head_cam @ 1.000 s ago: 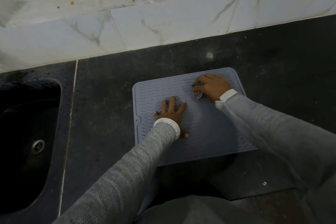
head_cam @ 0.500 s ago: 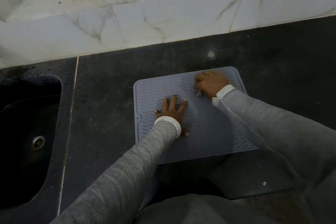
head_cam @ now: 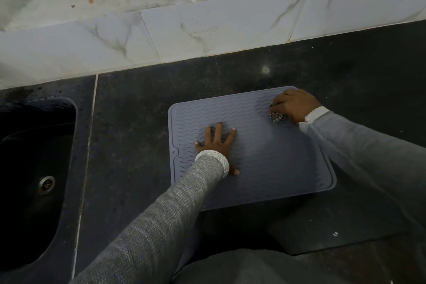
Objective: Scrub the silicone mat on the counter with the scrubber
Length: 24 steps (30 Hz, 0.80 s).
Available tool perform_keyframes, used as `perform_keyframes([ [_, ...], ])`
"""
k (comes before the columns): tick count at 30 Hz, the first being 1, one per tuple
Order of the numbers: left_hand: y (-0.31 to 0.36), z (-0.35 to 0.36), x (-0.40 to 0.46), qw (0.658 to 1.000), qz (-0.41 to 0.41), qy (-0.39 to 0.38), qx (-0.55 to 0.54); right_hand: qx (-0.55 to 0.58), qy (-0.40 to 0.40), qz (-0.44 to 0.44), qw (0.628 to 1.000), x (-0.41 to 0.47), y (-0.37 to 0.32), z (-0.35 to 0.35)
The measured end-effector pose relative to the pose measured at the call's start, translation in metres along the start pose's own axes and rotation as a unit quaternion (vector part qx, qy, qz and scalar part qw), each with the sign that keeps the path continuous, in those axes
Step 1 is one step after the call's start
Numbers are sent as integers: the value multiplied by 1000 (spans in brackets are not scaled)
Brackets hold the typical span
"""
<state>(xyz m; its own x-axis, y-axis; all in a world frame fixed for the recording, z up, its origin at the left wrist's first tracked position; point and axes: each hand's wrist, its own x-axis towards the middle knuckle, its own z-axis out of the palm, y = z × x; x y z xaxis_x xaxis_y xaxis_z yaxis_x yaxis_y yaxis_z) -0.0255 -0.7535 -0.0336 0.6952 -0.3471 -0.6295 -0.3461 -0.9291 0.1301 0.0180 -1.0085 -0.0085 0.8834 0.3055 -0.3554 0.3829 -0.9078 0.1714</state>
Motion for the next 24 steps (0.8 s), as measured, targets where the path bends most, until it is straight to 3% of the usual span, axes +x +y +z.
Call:
perform_keyframes([
  [4, 2, -2, -1, 1000, -4, -3, 3, 44, 65, -9, 997, 19, -22, -11],
  [8, 2, -3, -2, 1000, -3, -7, 2, 10, 28, -65, 997, 22, -41, -1],
  [15, 2, -5, -3, 1000, 2, -10, 4, -51, -26, -13, 998, -20, 17, 21],
  [18, 4, -6, -4, 1000, 0, -11, 6, 8, -4, 16, 1000, -16, 17, 10],
  [21, 4, -6, -3, 1000, 1, -11, 6, 53, 39, -13, 998, 1, -10, -1],
  [24, 3, -5, -2, 1000, 1, -7, 7, 28, -3, -38, 999, 9, -32, 1],
])
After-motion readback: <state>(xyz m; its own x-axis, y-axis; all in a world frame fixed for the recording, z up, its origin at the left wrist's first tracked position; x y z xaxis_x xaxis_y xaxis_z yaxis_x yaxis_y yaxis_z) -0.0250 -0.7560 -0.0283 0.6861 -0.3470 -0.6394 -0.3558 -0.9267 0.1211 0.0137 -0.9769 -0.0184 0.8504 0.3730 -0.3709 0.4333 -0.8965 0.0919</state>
